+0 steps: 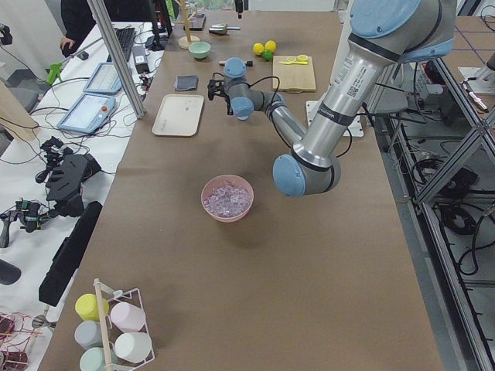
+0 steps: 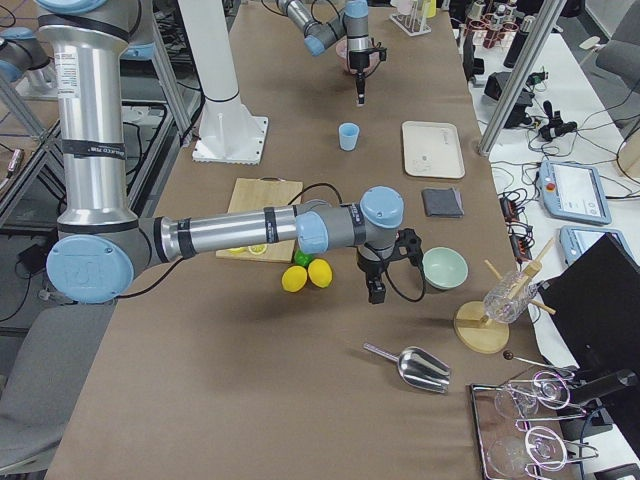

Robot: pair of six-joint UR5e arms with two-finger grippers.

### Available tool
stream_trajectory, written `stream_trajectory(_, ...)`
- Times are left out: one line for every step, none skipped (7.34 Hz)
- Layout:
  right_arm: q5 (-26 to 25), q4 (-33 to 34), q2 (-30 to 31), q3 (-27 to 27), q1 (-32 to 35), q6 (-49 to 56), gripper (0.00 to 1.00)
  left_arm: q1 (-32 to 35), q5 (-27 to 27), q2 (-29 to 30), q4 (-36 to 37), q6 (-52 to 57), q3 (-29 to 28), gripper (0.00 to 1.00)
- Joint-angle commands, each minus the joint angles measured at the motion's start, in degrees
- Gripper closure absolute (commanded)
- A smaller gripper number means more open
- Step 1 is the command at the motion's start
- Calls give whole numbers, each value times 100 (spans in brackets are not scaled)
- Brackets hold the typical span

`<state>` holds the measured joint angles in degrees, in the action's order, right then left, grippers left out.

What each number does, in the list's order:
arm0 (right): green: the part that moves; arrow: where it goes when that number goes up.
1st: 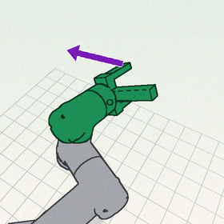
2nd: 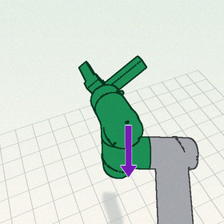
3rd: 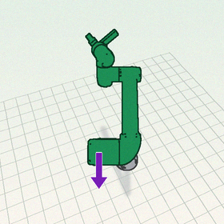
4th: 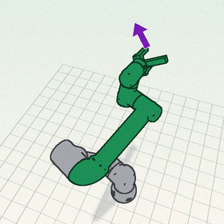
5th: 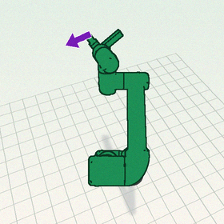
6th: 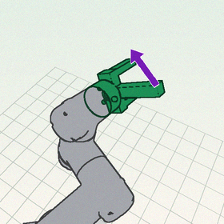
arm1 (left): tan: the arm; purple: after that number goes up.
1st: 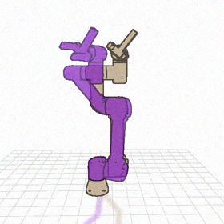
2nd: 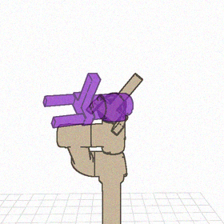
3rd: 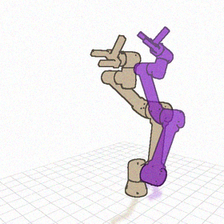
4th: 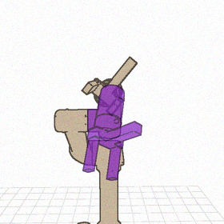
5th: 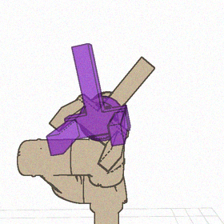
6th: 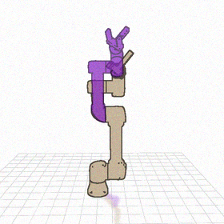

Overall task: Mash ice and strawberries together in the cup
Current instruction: 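Carry the ice cube with the left gripper over the light-blue cup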

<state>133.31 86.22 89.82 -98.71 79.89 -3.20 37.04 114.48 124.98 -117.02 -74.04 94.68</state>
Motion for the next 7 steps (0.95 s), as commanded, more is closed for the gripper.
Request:
stream_trajectory(-15,0,27,1,0,3,0,-433,-295,333,-32,-392,7,100)
stream_trajectory(-24,0,53,1,0,3,0,-547,-478,438,-32,-392,-19,100)
stream_trajectory(-24,0,71,-8,9,3,0,-566,-662,526,-32,-392,-167,100)
stream_trajectory(-24,0,71,1,9,3,0,-566,-673,605,-40,-392,-299,100)
stream_trajectory(-24,0,71,1,0,3,0,-549,-690,615,-93,-384,-379,100)
stream_trajectory(-24,0,80,1,0,3,0,-548,-691,606,-206,-383,-484,100)
stream_trajectory(-24,0,88,1,0,3,0,-566,-691,597,-208,-392,-494,100)
